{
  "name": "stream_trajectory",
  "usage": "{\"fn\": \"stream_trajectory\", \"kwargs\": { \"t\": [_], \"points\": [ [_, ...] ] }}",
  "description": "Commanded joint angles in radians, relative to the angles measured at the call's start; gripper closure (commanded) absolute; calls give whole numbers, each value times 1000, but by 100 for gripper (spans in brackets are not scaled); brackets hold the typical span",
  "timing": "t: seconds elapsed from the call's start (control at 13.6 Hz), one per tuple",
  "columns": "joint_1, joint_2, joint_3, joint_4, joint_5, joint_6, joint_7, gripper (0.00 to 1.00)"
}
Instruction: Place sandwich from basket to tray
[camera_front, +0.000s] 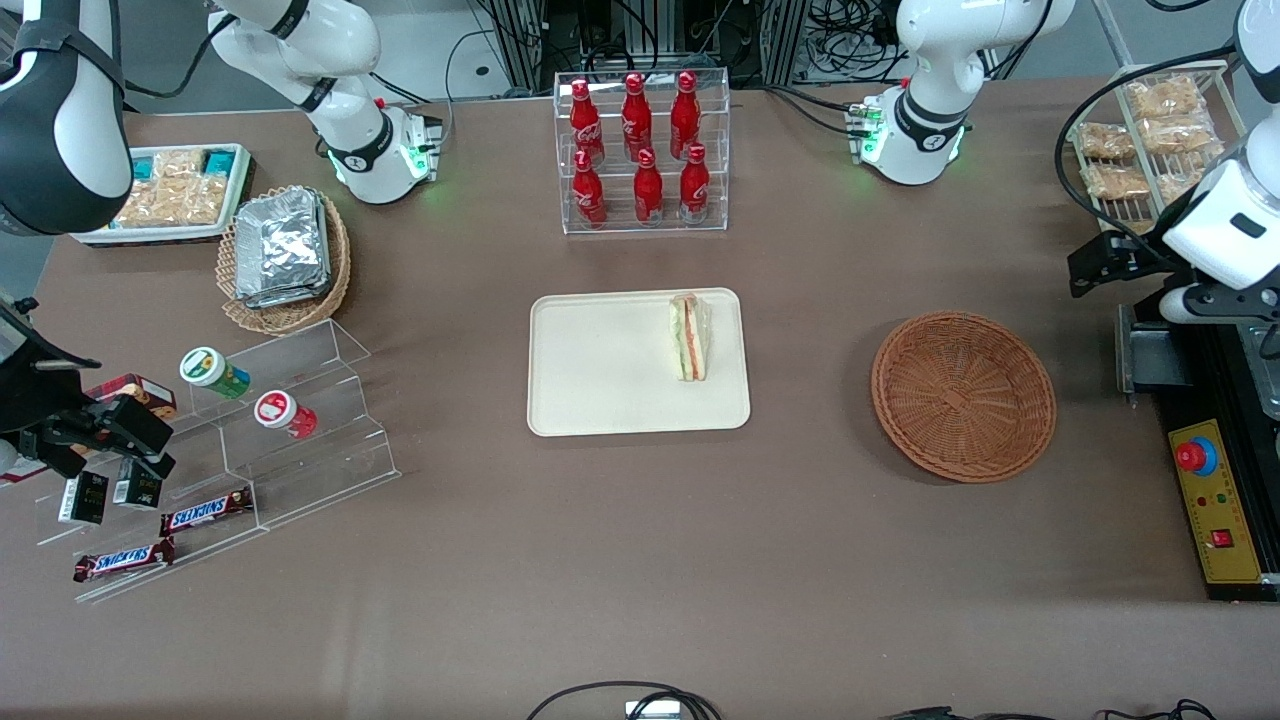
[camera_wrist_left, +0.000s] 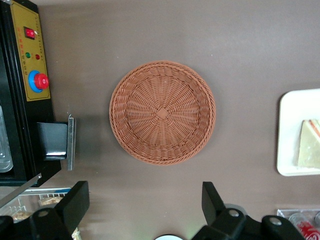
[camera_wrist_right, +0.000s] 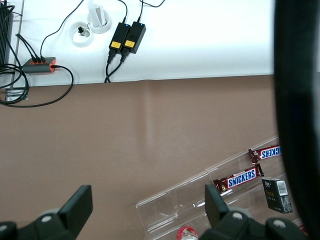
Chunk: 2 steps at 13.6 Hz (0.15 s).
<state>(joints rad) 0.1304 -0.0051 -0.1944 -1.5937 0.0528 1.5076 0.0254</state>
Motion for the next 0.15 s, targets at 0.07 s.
{"fn": "stream_trajectory", "kwargs": {
  "t": [0.07],
  "points": [
    [-12,-23,16,-20,-16,-15,74,1]
  ]
}}
